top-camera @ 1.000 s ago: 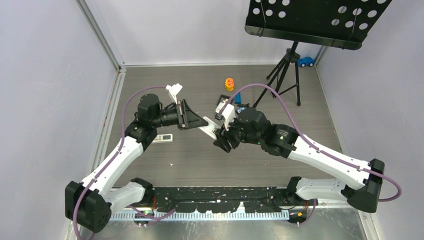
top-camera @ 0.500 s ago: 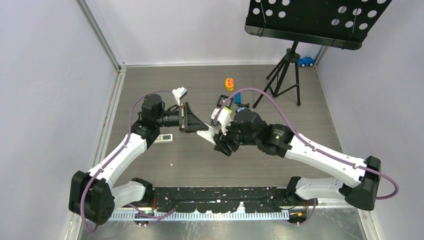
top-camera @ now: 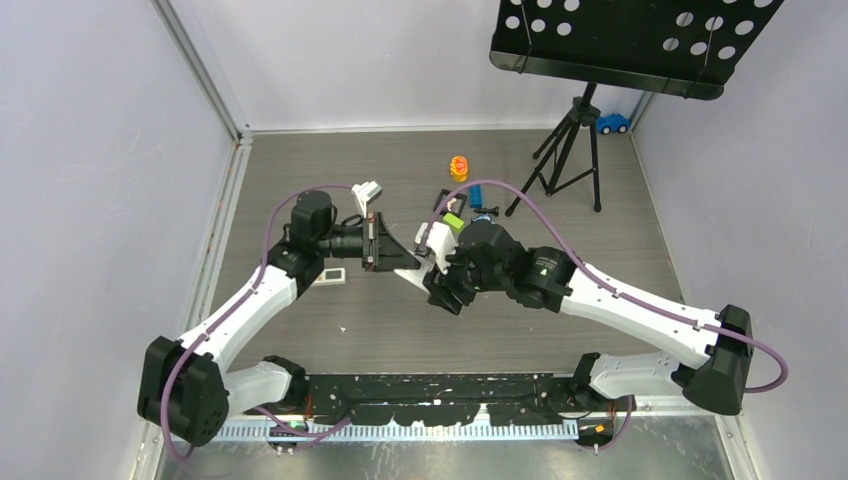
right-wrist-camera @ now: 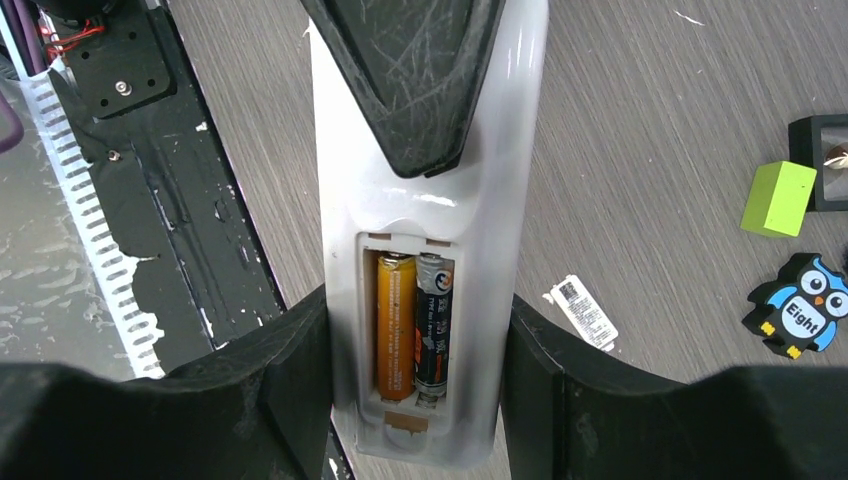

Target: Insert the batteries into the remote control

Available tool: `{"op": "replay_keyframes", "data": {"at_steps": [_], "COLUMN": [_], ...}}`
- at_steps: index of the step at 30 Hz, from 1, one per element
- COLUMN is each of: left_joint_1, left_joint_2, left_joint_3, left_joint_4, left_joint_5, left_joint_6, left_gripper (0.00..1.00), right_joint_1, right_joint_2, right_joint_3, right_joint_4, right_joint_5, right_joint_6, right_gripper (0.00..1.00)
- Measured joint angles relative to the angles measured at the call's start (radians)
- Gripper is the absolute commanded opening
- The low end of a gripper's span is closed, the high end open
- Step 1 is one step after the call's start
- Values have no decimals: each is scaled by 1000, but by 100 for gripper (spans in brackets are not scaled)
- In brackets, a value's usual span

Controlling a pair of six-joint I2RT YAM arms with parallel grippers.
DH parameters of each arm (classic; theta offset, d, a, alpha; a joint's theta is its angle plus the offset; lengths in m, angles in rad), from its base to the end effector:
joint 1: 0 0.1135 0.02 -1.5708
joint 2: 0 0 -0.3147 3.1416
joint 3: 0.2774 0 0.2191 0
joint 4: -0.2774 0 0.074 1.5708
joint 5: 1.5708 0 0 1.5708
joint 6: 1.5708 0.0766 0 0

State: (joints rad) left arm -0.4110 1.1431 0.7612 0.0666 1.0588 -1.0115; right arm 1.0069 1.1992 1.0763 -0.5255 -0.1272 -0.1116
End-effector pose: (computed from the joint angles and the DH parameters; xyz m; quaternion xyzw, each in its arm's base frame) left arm 0.1690 -0.1465 0.3424 0.0767 0.7550 -0.6405 0.1172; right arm 0.1210 0.2095 0.3499 -0.4981 0.7426 0.2435 0.3757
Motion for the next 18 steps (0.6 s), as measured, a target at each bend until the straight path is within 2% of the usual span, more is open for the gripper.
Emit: {"op": "replay_keyframes", "data": {"at_steps": [2,5,8,9,12,18], "left_joint_1": [-3,-5,-8,-10,-15,-5], "left_joint_2": [3,7,7,7,6,5], "left_joint_3": [2,2,2,2,2,-13], "left_joint_4": [-12,-19,-27,-32,-82,-183], "left_joint_5": [-4,-5,-18,-26,-90,-285], "left_joint_6": [11,29,42,48,98,181], "left_gripper": [0,0,0,0,0,0], "right_joint_1": [1,1,2,3,-2,-79], "right_joint_2": [6,6,6,6,3,-59], "right_joint_3": [0,-2,-8,-11,-23,-103], "right_joint_4": [-5,-8,-5,-3,9,68], "right_joint_5": [1,5,14,18,52,91], "right_joint_6": [-1,0,5,9,52,192], "right_gripper": [24,36,63,69,74,74]}}
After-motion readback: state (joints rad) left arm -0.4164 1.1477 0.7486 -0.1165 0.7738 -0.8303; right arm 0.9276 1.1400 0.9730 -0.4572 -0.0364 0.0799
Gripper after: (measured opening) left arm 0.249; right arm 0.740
